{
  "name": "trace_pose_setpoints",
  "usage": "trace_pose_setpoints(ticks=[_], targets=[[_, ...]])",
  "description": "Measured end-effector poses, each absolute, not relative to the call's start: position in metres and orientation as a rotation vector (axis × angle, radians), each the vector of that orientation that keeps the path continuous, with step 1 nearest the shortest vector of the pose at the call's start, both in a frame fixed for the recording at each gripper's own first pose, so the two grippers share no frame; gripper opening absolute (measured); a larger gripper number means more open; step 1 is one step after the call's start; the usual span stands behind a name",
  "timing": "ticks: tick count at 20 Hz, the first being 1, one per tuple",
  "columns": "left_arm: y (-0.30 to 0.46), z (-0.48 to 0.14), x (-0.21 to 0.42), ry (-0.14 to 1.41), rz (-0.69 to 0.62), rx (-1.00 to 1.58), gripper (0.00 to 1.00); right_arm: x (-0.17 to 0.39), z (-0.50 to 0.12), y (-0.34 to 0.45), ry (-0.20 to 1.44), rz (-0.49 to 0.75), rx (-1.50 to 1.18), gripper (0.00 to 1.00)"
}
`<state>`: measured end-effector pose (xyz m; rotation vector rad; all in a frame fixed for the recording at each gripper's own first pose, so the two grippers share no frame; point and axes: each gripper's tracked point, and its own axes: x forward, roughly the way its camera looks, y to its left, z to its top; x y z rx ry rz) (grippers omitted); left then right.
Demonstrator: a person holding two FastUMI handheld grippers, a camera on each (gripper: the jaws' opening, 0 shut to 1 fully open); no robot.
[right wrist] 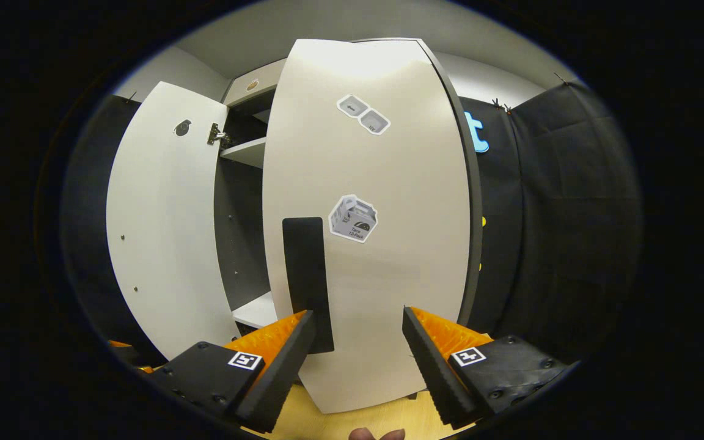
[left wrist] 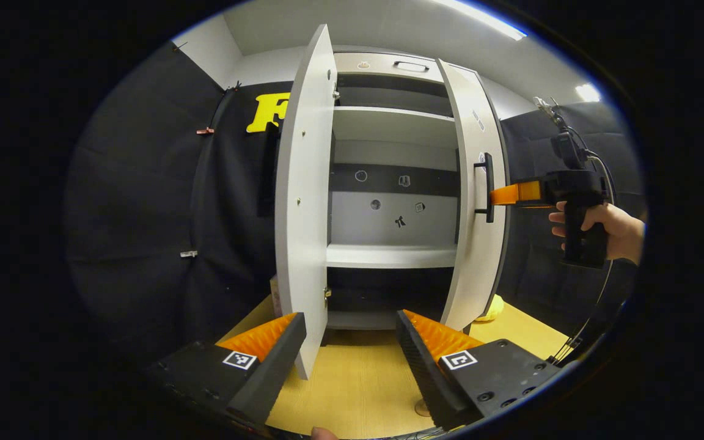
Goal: Grasp the bottle in the cabinet with the left hand and place it on the coaster, then close the right door with the right hand and the left door with the left hand.
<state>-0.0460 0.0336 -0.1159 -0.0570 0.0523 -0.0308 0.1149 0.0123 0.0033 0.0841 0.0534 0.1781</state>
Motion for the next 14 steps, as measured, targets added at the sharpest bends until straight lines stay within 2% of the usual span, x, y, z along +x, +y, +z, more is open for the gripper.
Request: trace_pose_setpoints(ticks=[14], targets=[[0.099,-0.103,-0.051,0.084,0.059,-0.109,0.94,0.163,0.001,0.041,0.058,0.125,0.088,0.96]])
